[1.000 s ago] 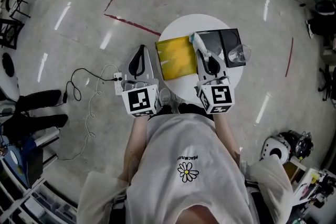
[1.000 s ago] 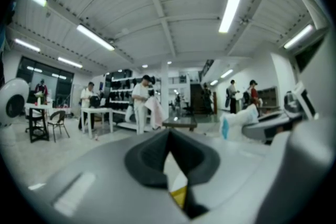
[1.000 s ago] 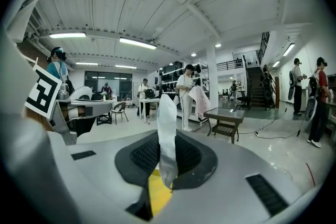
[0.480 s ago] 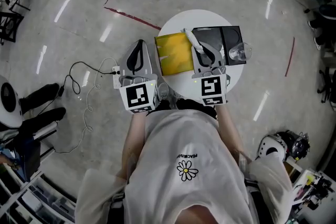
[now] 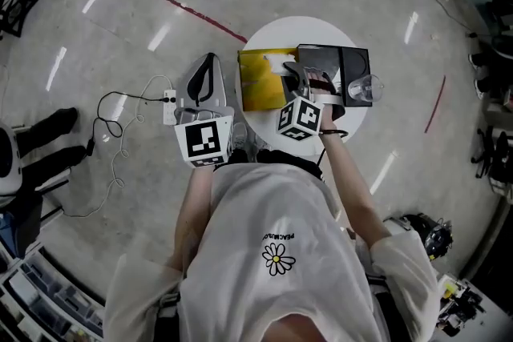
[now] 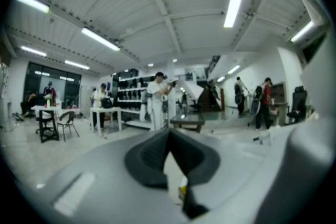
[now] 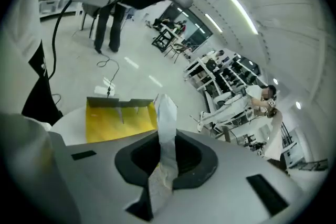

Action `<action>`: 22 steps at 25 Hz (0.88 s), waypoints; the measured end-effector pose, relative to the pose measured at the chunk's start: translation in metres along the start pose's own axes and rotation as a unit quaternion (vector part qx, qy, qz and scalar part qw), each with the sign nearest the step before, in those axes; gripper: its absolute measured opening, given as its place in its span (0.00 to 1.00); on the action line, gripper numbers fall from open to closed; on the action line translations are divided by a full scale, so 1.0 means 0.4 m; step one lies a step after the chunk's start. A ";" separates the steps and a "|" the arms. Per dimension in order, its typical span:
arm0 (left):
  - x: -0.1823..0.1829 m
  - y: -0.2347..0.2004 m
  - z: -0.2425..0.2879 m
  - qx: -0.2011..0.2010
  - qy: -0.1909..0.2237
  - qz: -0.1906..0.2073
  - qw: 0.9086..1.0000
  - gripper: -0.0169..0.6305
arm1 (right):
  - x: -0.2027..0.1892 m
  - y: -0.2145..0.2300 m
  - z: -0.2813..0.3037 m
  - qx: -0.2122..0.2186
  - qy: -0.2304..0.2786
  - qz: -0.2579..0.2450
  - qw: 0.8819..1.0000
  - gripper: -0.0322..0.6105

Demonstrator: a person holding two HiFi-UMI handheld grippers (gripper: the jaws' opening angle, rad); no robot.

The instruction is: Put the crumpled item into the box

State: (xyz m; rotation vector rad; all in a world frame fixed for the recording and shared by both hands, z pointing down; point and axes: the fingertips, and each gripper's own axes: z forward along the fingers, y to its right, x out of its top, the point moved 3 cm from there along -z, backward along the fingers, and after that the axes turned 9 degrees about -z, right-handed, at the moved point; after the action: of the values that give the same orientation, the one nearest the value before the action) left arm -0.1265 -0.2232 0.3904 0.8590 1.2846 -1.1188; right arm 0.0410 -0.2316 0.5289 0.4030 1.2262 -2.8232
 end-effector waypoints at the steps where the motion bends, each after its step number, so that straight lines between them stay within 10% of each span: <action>1: 0.001 -0.004 -0.004 0.004 0.000 0.000 1.000 0.02 | -0.002 -0.013 0.015 0.009 -0.003 -0.018 1.000 0.11; 13: -0.003 -0.045 -0.063 0.065 0.000 0.003 0.998 0.02 | -0.066 -0.189 0.182 0.117 -0.060 -0.143 0.981 0.11; 22: 0.002 -0.092 -0.095 0.101 0.002 0.003 0.995 0.02 | -0.067 -0.247 0.197 0.180 -0.056 -0.106 0.976 0.22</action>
State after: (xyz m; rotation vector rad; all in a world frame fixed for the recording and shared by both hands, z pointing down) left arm -0.1725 -0.1973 0.3884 1.0141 1.1855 -1.2579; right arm 0.0359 -0.2225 0.6579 0.1243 0.7759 -3.2059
